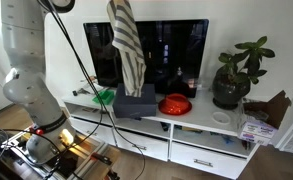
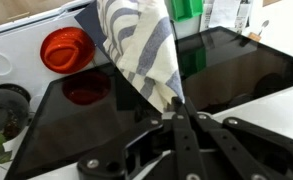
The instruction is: Put the towel in the green bowl
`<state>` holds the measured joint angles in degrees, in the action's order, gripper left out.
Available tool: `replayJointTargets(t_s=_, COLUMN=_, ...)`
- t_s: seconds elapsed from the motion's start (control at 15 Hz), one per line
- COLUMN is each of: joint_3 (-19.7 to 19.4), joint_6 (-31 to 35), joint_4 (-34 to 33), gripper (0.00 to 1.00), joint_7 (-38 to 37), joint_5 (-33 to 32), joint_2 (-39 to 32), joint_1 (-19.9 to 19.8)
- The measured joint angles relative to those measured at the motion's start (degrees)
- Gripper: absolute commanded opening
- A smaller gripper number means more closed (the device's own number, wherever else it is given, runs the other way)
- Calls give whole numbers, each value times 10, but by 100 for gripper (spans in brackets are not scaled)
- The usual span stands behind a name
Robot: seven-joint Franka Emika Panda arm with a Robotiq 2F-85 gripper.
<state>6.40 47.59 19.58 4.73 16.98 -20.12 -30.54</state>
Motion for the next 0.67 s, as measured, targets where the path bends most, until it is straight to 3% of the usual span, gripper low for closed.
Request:
replayJointTargets(t_s=0.2, joint_3=14, joint_6=-2, joint_4=36, gripper=0, joint_7=0, joint_5=-5, joint_2=36, joint_1=40)
replayJointTargets(t_s=0.4, joint_3=4, joint_6=-2, joint_4=43, gripper=2, joint_7=4, joint_5=-5, joint_2=58, joint_1=94)
replayJointTargets(t_s=0.67, joint_3=-2, joint_6=-2, joint_4=42, gripper=2, joint_7=8, joint_5=-6, joint_2=63, joint_1=107)
